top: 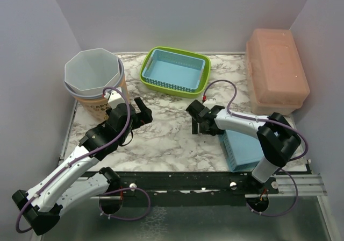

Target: Turn the large container upside down

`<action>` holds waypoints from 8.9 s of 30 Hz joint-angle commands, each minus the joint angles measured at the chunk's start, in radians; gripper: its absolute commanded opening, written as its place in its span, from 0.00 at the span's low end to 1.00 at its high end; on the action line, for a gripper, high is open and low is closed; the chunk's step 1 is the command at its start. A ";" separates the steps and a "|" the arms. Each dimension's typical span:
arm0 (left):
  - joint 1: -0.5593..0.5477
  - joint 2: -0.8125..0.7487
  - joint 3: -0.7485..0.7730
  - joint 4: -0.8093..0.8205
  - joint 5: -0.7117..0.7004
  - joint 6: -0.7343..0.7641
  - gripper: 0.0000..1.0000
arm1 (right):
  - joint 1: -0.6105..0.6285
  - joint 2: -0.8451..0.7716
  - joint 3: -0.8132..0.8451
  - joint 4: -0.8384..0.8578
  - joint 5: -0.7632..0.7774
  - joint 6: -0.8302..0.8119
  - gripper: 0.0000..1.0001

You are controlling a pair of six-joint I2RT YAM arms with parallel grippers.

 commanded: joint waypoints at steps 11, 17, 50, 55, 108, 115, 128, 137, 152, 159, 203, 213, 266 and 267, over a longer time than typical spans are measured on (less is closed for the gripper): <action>0.003 0.032 -0.004 0.047 0.048 0.005 0.99 | -0.182 -0.004 -0.024 0.125 -0.105 -0.096 1.00; 0.002 0.014 -0.010 0.047 0.051 -0.003 0.99 | -0.269 -0.032 -0.048 0.120 -0.119 -0.135 1.00; 0.003 0.095 -0.011 0.107 0.112 0.024 0.99 | -0.306 -0.313 -0.281 0.031 -0.258 -0.030 1.00; 0.002 0.099 -0.009 0.107 0.123 0.024 0.99 | -0.310 -0.304 -0.278 -0.023 -0.160 -0.046 1.00; 0.003 0.125 -0.056 0.153 0.252 0.062 0.99 | -0.334 0.032 0.501 0.063 -0.205 -0.156 0.97; 0.006 0.117 -0.036 0.135 0.299 0.080 0.99 | -0.381 0.279 0.744 0.070 -0.182 -0.084 0.98; 0.006 0.091 -0.039 0.105 0.329 0.060 0.99 | -0.468 0.390 0.677 0.365 -0.586 0.050 0.88; 0.005 0.085 -0.041 0.103 0.329 0.060 0.99 | -0.479 0.529 0.812 0.226 -0.641 0.074 0.87; 0.006 0.077 -0.044 0.102 0.323 0.041 0.99 | -0.496 0.488 0.685 0.402 -0.757 0.082 0.81; 0.005 0.058 -0.037 0.079 0.299 0.042 0.99 | -0.498 0.468 0.674 0.416 -0.640 0.122 0.87; 0.006 0.182 0.026 0.076 0.256 0.057 0.99 | -0.522 0.547 0.377 1.229 -0.810 0.489 0.57; 0.007 0.183 0.022 0.076 0.263 0.055 0.99 | -0.527 0.456 0.314 1.328 -0.943 0.525 0.56; 0.164 0.530 0.284 0.101 0.077 0.406 0.99 | -0.260 0.157 -0.110 1.346 -0.683 0.595 0.38; 0.183 0.554 0.282 0.126 0.072 0.413 0.99 | -0.259 0.151 -0.108 1.333 -0.685 0.587 0.38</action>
